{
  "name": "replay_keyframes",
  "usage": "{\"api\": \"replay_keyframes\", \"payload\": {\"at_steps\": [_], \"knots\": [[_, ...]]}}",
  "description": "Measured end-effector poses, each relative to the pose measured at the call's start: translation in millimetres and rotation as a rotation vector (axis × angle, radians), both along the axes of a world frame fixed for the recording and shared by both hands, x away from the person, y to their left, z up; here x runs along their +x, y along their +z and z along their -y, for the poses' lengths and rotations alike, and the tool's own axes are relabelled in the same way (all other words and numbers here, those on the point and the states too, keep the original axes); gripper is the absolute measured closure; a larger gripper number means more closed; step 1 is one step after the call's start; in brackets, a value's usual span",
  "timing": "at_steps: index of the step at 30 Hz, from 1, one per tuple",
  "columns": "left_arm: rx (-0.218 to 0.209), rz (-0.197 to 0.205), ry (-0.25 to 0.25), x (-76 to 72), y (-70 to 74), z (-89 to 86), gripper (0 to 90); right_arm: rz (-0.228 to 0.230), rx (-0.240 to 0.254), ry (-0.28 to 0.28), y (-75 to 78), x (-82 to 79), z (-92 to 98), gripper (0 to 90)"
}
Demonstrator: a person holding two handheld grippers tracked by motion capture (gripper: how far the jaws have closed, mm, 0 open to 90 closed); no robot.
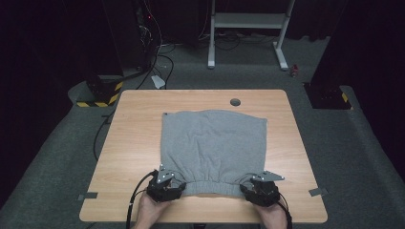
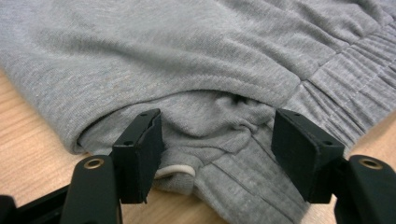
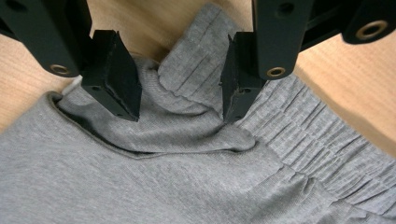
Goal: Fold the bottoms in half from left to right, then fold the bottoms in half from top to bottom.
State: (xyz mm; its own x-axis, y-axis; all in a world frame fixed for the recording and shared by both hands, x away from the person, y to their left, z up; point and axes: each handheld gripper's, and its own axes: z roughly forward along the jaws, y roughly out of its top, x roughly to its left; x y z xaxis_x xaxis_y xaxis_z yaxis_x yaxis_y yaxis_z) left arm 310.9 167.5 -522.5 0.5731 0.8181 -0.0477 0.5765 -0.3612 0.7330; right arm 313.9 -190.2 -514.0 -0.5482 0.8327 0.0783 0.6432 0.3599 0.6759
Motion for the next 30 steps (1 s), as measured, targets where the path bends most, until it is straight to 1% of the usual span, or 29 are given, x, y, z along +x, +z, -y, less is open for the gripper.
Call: {"api": "replay_keyframes", "payload": {"at_steps": [3,4,6,7,8,9,10,12,13,14,15,16,17,19,20,22,23,24,25,26,28,30], "knots": [[-0.003,-0.023,-0.009,-2.8,1.8,0.6,32.9,-0.028,0.022,0.000,1.5,-1.4,2.1,44.1],[-0.006,-0.034,-0.016,-3.5,3.3,-0.2,32.3,-0.024,0.024,0.005,2.3,-1.9,3.1,43.4],[-0.016,-0.044,-0.020,-3.0,5.9,-2.5,31.8,-0.001,0.049,-0.001,6.3,-4.1,3.9,42.7],[-0.033,-0.041,-0.023,-2.4,7.7,-3.9,31.7,0.003,0.059,-0.005,8.0,-4.8,3.6,42.4],[-0.033,-0.039,-0.035,-1.1,10.0,-5.4,31.6,0.005,0.070,-0.001,10.6,-5.4,3.1,42.7],[-0.030,-0.042,-0.039,-0.1,12.1,-6.0,31.2,0.024,0.076,0.007,12.6,-5.8,2.0,43.9],[-0.031,-0.033,-0.043,2.1,15.4,-7.4,30.8,0.026,0.083,0.007,14.4,-6.7,0.3,44.2],[-0.041,-0.032,-0.045,6.0,20.2,-9.6,30.6,0.051,0.090,0.022,17.5,-7.1,-6.1,43.2],[-0.041,-0.034,-0.045,9.5,23.7,-10.4,30.3,0.054,0.086,0.028,18.6,-6.9,-8.8,42.4],[-0.054,-0.037,-0.050,13.1,27.2,-10.2,29.9,0.045,0.089,0.034,21.1,-7.0,-14.3,41.6],[-0.055,-0.034,-0.055,15.8,29.3,-10.0,29.9,0.041,0.095,0.044,24.3,-7.5,-20.0,41.8],[-0.055,-0.034,-0.060,18.7,31.3,-9.8,29.9,0.047,0.093,0.061,26.3,-7.2,-23.2,41.9],[-0.071,-0.037,-0.062,23.3,34.3,-9.1,30.1,0.049,0.091,0.072,28.1,-6.9,-26.7,41.9],[-0.088,-0.036,-0.063,31.3,39.0,-10.2,30.8,0.056,0.089,0.097,32.9,-5.4,-36.9,41.7],[-0.096,-0.043,-0.058,35.0,40.9,-10.5,31.0,0.058,0.089,0.105,34.5,-4.2,-41.2,41.7],[-0.089,-0.048,-0.057,42.3,43.8,-11.7,31.2,0.065,0.097,0.117,36.6,-2.3,-50.1,42.1],[-0.077,-0.062,-0.057,48.1,45.5,-12.9,31.2,0.073,0.097,0.124,37.0,-1.6,-53.4,42.7],[-0.075,-0.073,-0.054,51.2,46.2,-13.3,30.8,0.074,0.102,0.128,37.1,-1.2,-59.4,43.7],[-0.064,-0.069,-0.052,55.8,47.5,-15.3,31.4,0.075,0.106,0.131,36.7,-0.9,-63.1,44.7],[-0.065,-0.072,-0.049,58.3,48.0,-16.3,32.4,0.074,0.109,0.136,35.9,-0.8,-69.2,45.8],[-0.049,-0.075,-0.047,67.1,49.4,-20.8,32.1,0.079,0.115,0.142,33.8,-1.0,-79.1,47.8],[-0.053,-0.080,-0.037,73.5,49.4,-24.7,31.9,0.082,0.115,0.148,32.1,-1.9,-88.3,48.9]]}}
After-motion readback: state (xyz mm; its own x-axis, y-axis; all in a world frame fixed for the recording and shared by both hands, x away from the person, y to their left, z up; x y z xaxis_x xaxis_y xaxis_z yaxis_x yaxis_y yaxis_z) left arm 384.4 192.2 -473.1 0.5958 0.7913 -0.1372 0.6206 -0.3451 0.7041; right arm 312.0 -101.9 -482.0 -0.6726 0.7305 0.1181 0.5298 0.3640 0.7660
